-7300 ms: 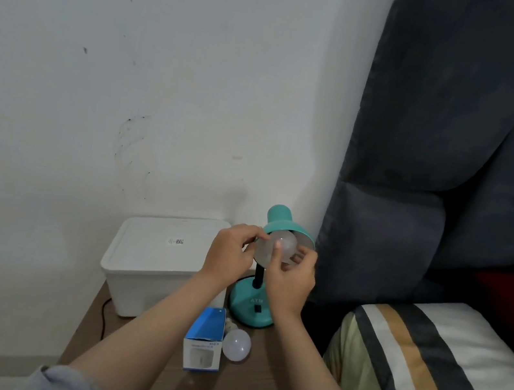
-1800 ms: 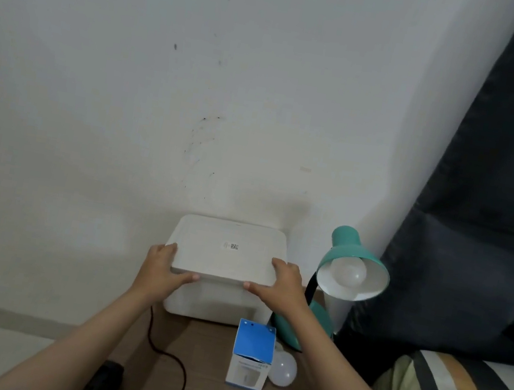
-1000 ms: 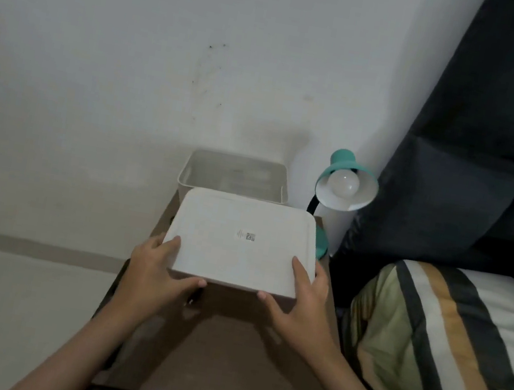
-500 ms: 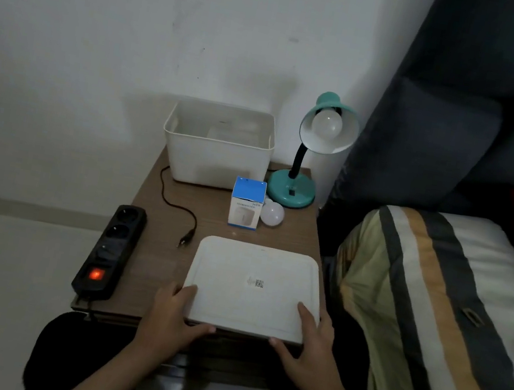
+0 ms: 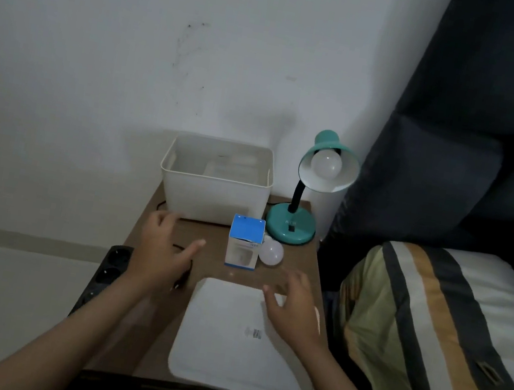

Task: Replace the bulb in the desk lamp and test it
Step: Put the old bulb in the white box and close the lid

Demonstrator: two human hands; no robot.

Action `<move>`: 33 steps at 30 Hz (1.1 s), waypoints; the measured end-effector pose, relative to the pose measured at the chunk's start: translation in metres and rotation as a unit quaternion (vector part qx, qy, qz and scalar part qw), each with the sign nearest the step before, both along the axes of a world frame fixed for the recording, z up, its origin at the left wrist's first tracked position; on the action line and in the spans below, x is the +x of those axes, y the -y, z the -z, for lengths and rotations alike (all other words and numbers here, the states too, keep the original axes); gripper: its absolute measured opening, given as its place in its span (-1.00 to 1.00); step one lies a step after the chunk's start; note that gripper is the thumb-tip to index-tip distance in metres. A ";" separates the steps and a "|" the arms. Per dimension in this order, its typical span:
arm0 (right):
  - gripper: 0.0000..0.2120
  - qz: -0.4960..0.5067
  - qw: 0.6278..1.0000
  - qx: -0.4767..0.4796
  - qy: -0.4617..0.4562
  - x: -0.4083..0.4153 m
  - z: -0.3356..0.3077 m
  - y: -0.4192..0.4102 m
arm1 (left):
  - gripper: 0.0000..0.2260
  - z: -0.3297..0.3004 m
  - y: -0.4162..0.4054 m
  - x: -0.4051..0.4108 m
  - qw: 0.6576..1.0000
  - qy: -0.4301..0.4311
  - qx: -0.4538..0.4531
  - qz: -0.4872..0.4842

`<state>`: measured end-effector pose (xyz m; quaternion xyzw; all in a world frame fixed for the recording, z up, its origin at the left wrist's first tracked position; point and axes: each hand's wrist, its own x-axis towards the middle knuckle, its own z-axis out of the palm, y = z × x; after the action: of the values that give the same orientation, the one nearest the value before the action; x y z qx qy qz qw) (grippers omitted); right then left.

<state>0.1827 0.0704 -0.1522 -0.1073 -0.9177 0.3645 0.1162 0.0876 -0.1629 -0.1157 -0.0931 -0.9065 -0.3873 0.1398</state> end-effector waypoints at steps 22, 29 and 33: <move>-0.64 0.116 0.983 -0.055 -0.135 -0.098 0.019 -0.027 | -0.09 -0.008 -0.016 -0.149 0.988 0.088 0.029 -0.127; -0.61 0.011 0.961 -0.137 -0.239 -0.123 -0.053 0.009 | -0.08 -0.014 -0.011 -0.159 0.985 0.108 0.034 -0.129; -0.61 0.021 0.968 -0.093 -0.234 -0.183 -0.081 0.034 | -0.07 -0.016 -0.008 -0.160 0.985 0.112 0.034 -0.123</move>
<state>-0.0007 0.0368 -0.0710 -0.0489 -0.8246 0.4604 0.3251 -0.0726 -0.1547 -0.1002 0.0679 -0.9075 -0.4054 0.0865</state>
